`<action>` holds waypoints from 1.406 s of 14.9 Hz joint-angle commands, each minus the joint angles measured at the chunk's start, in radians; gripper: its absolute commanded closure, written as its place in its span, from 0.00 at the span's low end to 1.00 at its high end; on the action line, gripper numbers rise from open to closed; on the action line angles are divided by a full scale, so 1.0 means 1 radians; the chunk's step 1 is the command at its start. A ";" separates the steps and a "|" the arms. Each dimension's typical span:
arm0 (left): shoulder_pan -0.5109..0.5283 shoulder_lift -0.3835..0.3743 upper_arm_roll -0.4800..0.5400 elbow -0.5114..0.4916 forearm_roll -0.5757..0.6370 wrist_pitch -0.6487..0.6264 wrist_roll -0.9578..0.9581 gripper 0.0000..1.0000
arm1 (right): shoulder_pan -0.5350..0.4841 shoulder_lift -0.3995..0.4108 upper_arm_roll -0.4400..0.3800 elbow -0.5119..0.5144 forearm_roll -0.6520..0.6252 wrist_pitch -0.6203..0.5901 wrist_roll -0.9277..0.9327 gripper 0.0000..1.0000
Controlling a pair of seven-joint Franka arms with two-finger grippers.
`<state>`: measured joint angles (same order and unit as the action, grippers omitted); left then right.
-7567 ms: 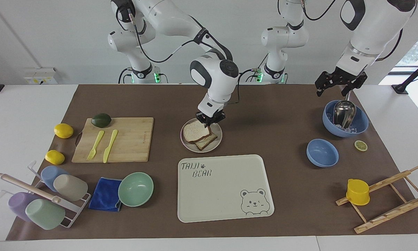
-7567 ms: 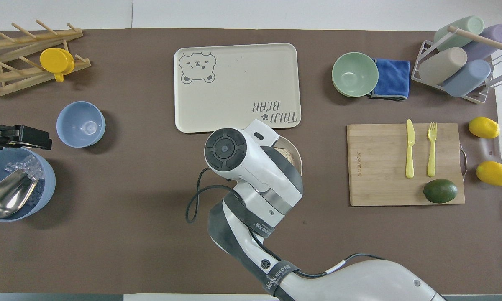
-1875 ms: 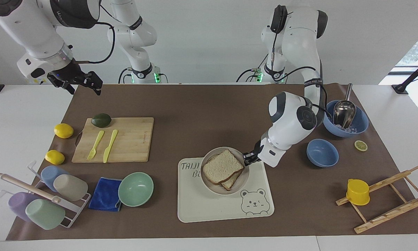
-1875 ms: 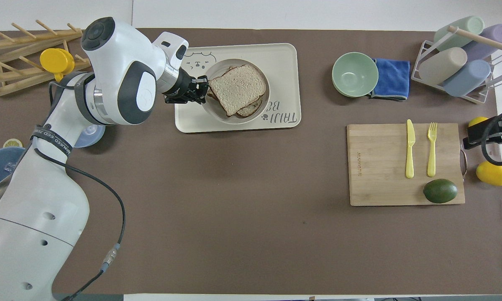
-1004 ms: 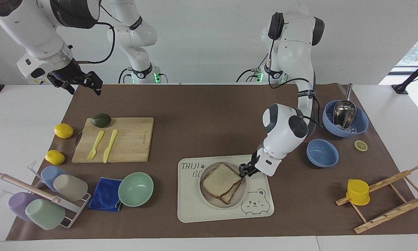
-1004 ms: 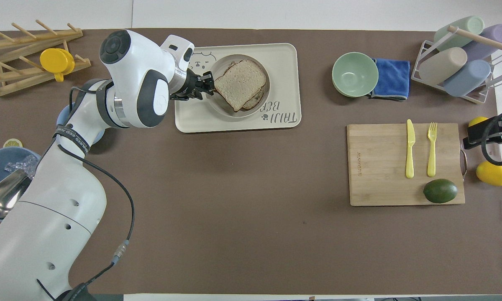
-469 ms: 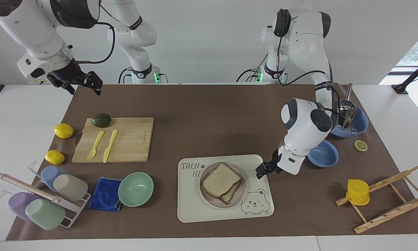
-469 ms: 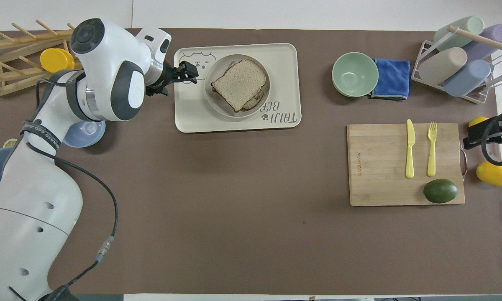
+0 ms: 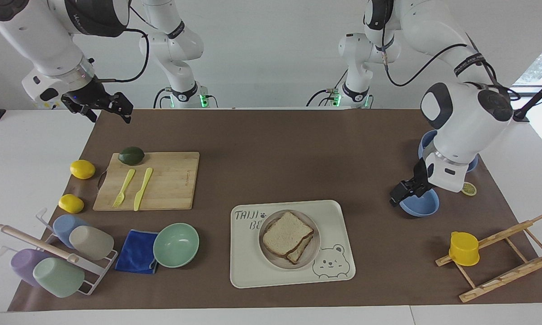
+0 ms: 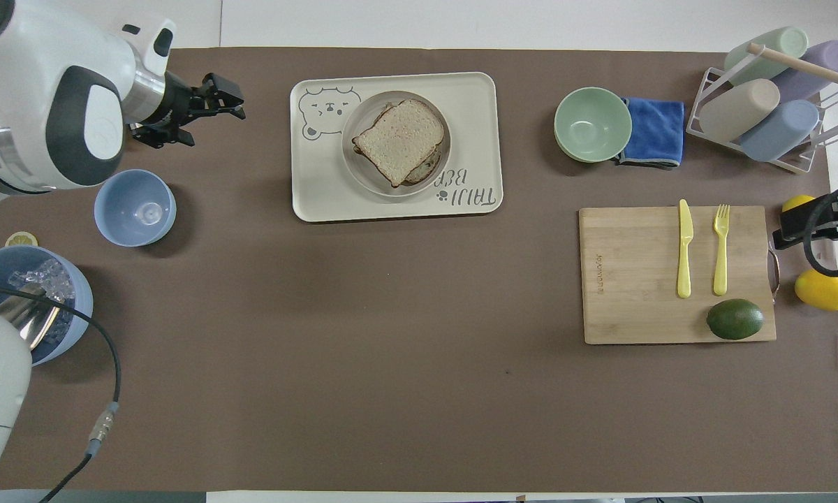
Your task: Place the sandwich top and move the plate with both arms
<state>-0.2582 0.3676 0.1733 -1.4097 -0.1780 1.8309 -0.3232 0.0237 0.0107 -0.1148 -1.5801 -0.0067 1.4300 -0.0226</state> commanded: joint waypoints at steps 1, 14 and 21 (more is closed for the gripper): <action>0.036 -0.085 0.000 -0.043 0.029 -0.085 0.067 0.00 | -0.008 -0.008 0.004 -0.012 0.011 0.003 0.015 0.00; 0.163 -0.463 -0.119 -0.281 0.157 -0.323 0.265 0.00 | -0.008 -0.008 0.004 -0.012 0.011 0.001 0.015 0.00; 0.166 -0.412 -0.153 -0.255 0.209 -0.231 0.308 0.00 | -0.008 -0.008 0.004 -0.012 0.011 0.003 0.015 0.00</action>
<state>-0.1094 -0.0569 0.0406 -1.6691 0.0025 1.5867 -0.0434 0.0237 0.0107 -0.1148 -1.5801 -0.0067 1.4300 -0.0226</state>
